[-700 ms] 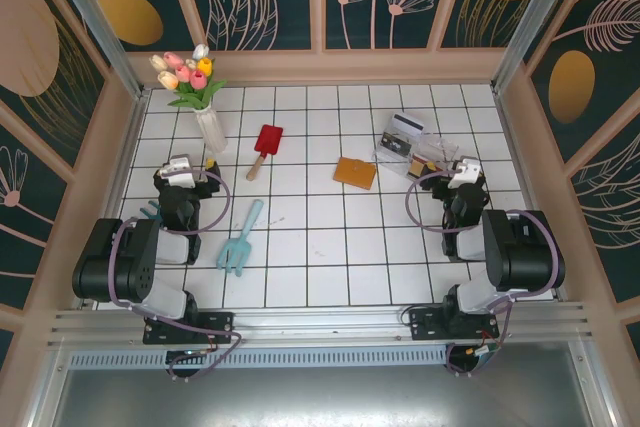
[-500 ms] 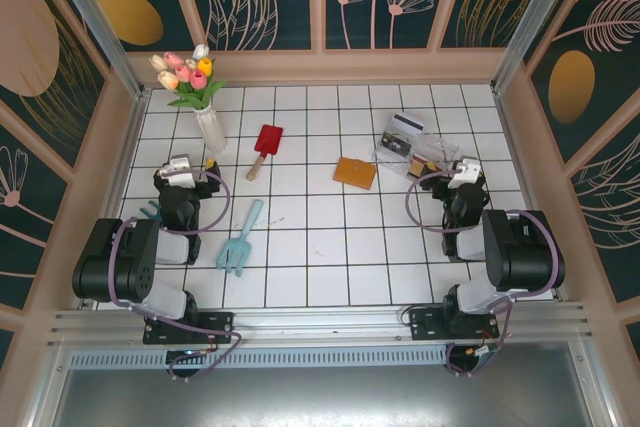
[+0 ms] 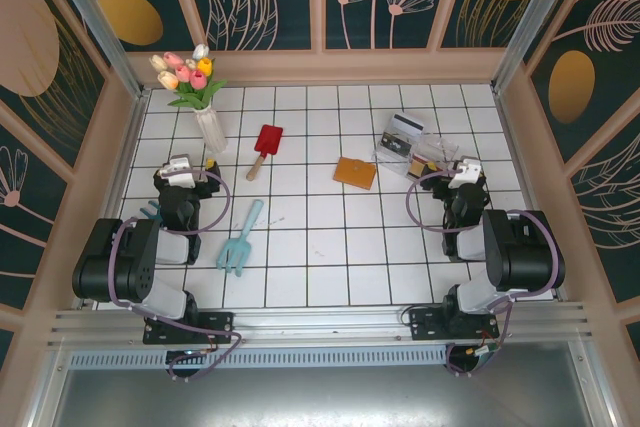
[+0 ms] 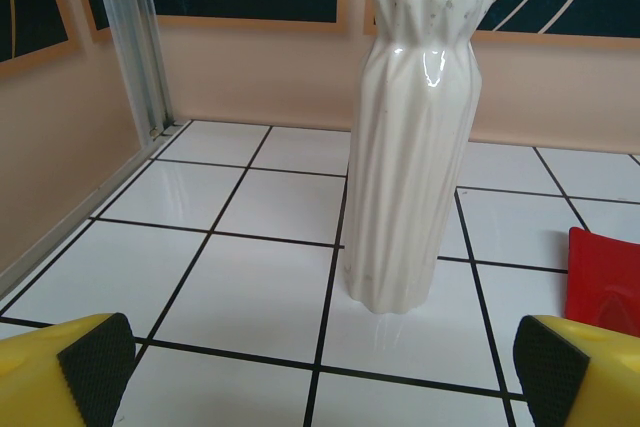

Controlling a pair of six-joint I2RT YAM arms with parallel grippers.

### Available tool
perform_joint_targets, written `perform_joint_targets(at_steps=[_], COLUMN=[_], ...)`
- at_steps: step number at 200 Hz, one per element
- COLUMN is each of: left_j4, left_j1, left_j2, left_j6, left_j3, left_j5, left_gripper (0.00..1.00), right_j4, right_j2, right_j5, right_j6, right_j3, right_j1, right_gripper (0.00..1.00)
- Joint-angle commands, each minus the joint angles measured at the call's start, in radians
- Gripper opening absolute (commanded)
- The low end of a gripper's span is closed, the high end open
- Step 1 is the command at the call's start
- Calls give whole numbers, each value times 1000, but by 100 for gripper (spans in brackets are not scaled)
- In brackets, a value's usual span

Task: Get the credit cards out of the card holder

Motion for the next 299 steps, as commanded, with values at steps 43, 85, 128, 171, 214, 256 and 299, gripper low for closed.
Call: perform_joint_targets(at_steps=[43,85,128,171,214,256,299], left_j4=[59,-123,-519,-845,-1005,-1041,-1075], left_j1=[8,7,8,8,8,8,8], left_j2=[-11,-185,-402,-534,-562,-570,-567], left_j6=[8,-16,-146,-340,-437,-390,-374], left_j3=[-20,-9,94,211,304,333,343], left_j5=[36,-11,-26,-46,56,58,42], left_gripper=[99,98,98,99,99,99,99], right_j4=[29,-74,-512,-1016,-1300,-1392,-1331], right_j2=[8,-178,-440,-597,-481,-288,-116], right_j5=[-30,28,94,134,-117,-45,-76], right_j6=[14,25,147,318,420,468,514], right_j3=[17,-11,94,284,494,631,704], right_j1=[-8,1,28,52,67,230,383], right_gripper=[99,99,99,99,99,99,99])
